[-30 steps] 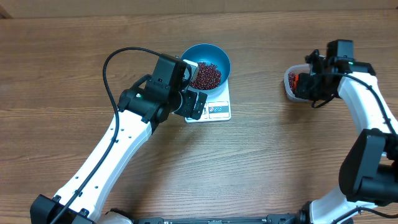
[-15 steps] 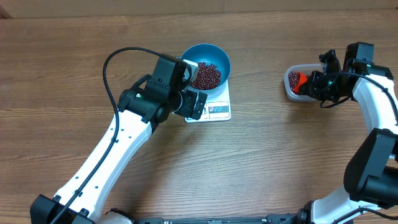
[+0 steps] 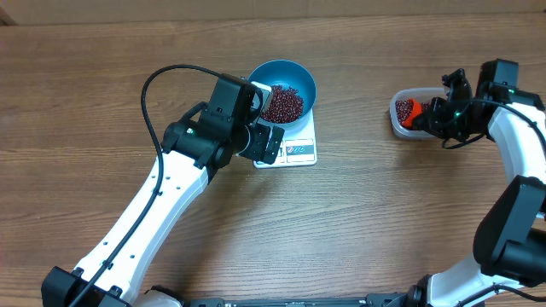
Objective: Scoop item into bowl and weigh 150g on scale
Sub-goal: 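Drag the scoop through the beans to fill it, then lift the filled scoop and carry it over the teal bowl, then tip the scoop with the right gripper to pour beans into the bowl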
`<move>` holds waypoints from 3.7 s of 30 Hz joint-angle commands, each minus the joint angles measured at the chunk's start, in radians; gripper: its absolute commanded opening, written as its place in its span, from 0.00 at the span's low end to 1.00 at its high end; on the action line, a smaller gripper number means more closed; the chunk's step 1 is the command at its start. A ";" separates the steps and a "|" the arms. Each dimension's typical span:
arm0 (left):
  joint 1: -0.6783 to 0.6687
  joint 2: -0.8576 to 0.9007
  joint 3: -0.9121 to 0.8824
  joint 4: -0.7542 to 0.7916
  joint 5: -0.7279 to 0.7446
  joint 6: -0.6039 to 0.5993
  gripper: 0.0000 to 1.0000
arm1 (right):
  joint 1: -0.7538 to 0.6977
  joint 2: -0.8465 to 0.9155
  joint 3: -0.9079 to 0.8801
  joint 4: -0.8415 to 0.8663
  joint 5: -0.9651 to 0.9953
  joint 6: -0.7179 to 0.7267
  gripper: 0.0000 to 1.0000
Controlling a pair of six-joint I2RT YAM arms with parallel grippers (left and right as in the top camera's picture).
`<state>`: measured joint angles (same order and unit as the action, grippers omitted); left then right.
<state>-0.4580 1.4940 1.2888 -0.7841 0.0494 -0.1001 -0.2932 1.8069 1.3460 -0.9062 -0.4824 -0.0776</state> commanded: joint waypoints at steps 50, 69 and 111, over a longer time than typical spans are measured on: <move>-0.001 -0.010 -0.003 0.003 0.010 0.019 1.00 | -0.217 -0.003 -0.088 0.030 -0.600 -0.063 0.04; -0.001 -0.010 -0.003 0.003 0.010 0.019 1.00 | 0.127 -0.137 0.037 0.116 -0.618 0.061 0.04; -0.001 -0.010 -0.003 0.003 0.010 0.019 1.00 | 0.595 -0.137 0.042 0.341 -0.018 0.138 0.03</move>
<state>-0.4580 1.4940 1.2888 -0.7841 0.0494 -0.0998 0.2852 1.6989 1.3579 -0.5694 -0.4934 0.1226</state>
